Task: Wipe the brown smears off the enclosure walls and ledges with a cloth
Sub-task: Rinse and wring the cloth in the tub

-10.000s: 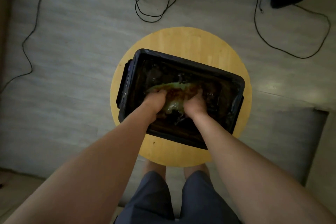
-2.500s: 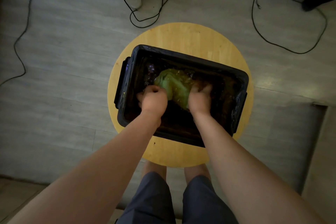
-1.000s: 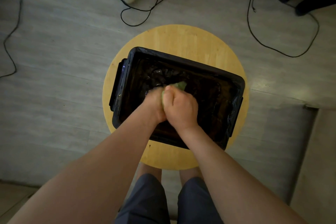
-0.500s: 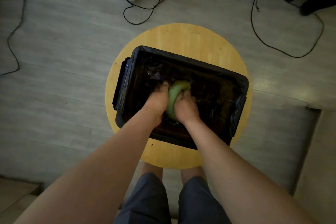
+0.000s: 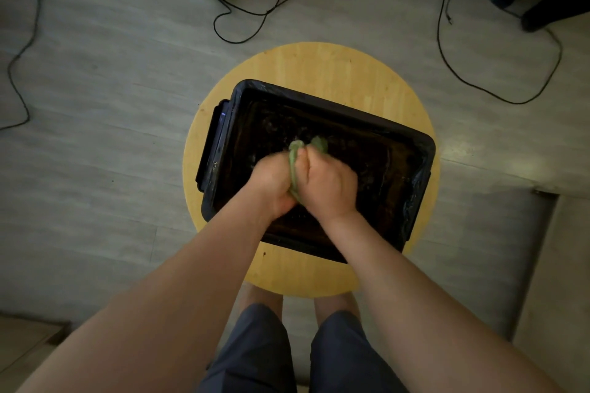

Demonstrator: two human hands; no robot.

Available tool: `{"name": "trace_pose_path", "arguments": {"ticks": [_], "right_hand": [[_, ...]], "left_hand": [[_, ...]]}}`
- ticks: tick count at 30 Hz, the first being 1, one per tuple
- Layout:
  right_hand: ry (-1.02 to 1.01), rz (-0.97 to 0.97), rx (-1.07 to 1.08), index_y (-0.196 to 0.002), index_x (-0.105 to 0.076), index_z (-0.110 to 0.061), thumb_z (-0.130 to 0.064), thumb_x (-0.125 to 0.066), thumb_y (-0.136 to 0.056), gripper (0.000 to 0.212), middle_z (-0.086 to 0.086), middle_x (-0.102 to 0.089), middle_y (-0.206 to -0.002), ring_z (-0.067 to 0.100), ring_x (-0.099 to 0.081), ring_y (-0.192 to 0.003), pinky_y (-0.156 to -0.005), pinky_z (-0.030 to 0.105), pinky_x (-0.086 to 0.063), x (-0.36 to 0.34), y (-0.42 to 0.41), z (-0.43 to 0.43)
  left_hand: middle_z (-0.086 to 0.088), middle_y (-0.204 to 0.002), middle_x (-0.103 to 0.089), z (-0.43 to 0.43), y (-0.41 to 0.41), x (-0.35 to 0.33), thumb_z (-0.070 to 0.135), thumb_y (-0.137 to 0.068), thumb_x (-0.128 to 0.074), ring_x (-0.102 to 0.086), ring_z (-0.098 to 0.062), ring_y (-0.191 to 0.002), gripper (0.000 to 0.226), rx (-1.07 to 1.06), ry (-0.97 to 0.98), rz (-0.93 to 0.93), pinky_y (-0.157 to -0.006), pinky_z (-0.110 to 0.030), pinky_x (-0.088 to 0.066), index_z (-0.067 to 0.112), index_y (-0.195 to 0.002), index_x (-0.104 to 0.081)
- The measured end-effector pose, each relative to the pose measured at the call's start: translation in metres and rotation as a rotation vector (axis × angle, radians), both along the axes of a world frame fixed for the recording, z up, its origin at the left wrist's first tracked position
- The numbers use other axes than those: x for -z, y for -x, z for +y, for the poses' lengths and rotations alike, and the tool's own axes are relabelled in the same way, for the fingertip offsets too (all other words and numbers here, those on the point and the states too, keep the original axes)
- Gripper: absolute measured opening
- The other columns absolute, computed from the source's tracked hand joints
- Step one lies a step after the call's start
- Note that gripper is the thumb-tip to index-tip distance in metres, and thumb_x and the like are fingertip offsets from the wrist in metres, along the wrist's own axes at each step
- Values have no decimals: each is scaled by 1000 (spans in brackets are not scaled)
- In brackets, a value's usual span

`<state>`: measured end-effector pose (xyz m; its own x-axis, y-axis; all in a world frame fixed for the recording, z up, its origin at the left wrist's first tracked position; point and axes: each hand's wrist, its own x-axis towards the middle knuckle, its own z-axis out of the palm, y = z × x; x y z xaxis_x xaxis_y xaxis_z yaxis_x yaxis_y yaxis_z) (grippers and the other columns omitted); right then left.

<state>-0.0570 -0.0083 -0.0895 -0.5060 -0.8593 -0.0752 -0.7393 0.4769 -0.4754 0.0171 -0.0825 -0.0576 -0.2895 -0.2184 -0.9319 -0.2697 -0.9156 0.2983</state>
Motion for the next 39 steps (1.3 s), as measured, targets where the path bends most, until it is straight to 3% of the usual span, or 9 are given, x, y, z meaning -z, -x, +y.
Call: {"name": "trace_pose_path", "arguments": {"ticks": [3, 8, 15, 20, 23, 27, 30, 34, 39], "right_hand": [[-159, 63, 92, -102, -62, -11, -47, -27, -106, 50, 11, -68, -84, 31, -66, -63, -46, 31, -45, 20, 20, 7], [-267, -322, 630, -142, -40, -9, -47, -43, -107, 52, 22, -33, -144, 43, -54, -115, -81, 39, -46, 24, 23, 15], [-370, -842, 391, -109, -68, -20, -49, -25, -111, 52, 5, -70, -104, 23, -67, -97, -83, 33, -51, -12, -11, 5], [-9, -566, 40, -64, -57, -19, -44, -39, -107, 53, -5, -56, -54, 12, -57, -52, -48, 34, -45, -48, -28, 10], [36, -313, -4, -61, -61, -16, -37, -36, -105, 55, -2, -56, -52, 18, -56, -46, -43, 32, -45, -30, -22, 12], [-202, 14, 4, -68, -67, -15, -45, -25, -108, 65, 4, -62, -57, 24, -59, -46, -40, 31, -47, 3, 8, 10], [-306, -85, 255, -100, -65, -12, -46, -27, -110, 53, 11, -68, -94, 32, -67, -79, -56, 33, -43, 14, 28, 11], [-266, -433, 759, -147, -37, -17, -47, -34, -109, 49, 18, -36, -146, 42, -48, -126, -94, 46, -47, 7, 27, 13], [-484, -824, 456, -142, -46, -17, -31, -37, -110, 36, 13, -56, -136, 32, -59, -117, -89, 36, -49, -1, 8, 18]], "left_hand": [[-24, -105, -71, 6, -8, 3, 4, -100, -48, -68, -35, -101, 27, -20, 34, 28, -94, -46, -55, -8, -113, -69], [-9, -125, -59, 5, -11, 13, 36, -100, -57, -64, -29, -108, 41, 19, 129, -249, -85, -50, -62, 30, -138, -44], [-10, -104, -78, 2, -3, 20, 49, -101, -56, -72, -26, -101, 41, -56, -36, -172, -97, -39, -56, 14, -116, -73], [-4, -64, -65, -6, -4, 16, 16, -108, -43, -60, -27, -73, 34, -106, -115, -104, -55, -22, -53, 6, -80, -61], [-12, -128, -62, 1, 6, -1, 18, -112, -32, -54, -38, -131, 42, -54, -43, -124, -66, -17, -55, -1, -148, -44], [-22, -107, -71, 12, -1, -10, 4, -104, -44, -70, -37, -104, 33, -150, -15, -11, -86, -38, -61, -6, -128, -65], [-18, -122, -71, 15, -6, -16, 9, -103, -47, -67, -34, -116, 30, 21, 76, 12, -101, -48, -56, 5, -124, -68], [-7, -141, -49, 3, -18, -10, 29, -105, -51, -61, -20, -104, 44, 412, 435, -306, -95, -43, -57, 28, -149, -45], [-5, -162, -18, 4, -21, -3, 8, -94, -59, -33, -33, -143, 78, 969, 732, -171, -118, -37, -32, 34, -160, -25]]}}
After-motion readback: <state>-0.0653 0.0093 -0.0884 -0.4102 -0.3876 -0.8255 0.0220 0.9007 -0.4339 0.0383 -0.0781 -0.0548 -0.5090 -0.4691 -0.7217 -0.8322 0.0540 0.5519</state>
